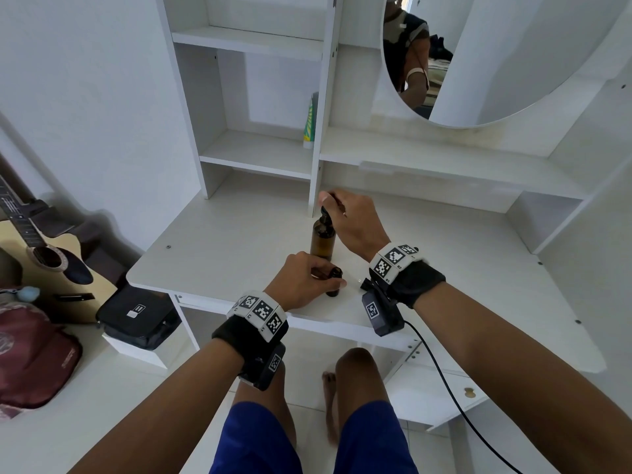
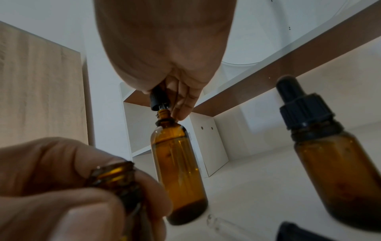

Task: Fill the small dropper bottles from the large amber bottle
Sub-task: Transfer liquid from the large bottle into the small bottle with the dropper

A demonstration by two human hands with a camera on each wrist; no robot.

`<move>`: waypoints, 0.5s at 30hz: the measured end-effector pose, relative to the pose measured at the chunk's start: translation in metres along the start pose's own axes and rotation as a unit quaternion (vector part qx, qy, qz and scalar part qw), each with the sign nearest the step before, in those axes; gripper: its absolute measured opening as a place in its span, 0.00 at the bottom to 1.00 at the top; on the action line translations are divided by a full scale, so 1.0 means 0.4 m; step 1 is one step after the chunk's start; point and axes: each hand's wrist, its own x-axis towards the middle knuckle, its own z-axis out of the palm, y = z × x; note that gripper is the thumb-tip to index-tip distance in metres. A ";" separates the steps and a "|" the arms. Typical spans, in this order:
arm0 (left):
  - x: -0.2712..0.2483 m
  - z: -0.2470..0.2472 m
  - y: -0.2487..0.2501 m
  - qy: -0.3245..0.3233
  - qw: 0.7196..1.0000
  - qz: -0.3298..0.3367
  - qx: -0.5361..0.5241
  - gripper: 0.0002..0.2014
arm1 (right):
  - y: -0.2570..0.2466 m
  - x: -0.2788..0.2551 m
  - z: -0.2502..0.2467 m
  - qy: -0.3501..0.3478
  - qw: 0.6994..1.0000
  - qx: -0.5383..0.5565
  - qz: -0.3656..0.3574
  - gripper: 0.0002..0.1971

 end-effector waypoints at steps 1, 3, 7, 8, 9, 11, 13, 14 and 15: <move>0.000 0.000 0.000 0.000 1.000 0.000 -0.001 0.14 | 0.000 0.000 0.000 -0.001 1.000 0.001 0.004 0.18; 0.000 0.000 0.000 0.000 1.000 0.000 -0.001 0.14 | 0.000 0.000 0.002 -0.004 1.000 0.003 0.004 0.18; 0.001 0.001 -0.003 0.002 1.000 -0.003 0.000 0.14 | 0.005 -0.001 0.007 -0.010 1.000 -0.012 -0.008 0.20; 0.001 0.002 -0.004 0.002 1.000 -0.005 0.000 0.14 | 0.007 -0.001 0.007 -0.008 1.000 -0.017 -0.010 0.20; 0.002 0.002 -0.004 0.001 1.000 -0.006 -0.001 0.14 | 0.008 0.000 0.006 -0.006 1.000 -0.019 -0.011 0.21; 0.003 0.002 -0.005 0.000 1.000 -0.005 0.002 0.14 | 0.006 0.000 0.003 -0.001 1.000 -0.016 -0.017 0.20; 0.004 0.002 -0.006 -0.001 1.000 -0.003 0.004 0.14 | 0.003 0.000 0.001 0.002 1.000 -0.013 -0.020 0.20; 0.004 0.002 -0.006 -0.001 1.000 -0.002 0.004 0.14 | 0.001 0.001 0.001 0.002 1.000 -0.012 -0.018 0.20; 0.003 0.002 -0.006 0.000 1.000 -0.002 0.003 0.14 | 0.000 0.002 0.000 0.002 1.000 -0.011 -0.015 0.20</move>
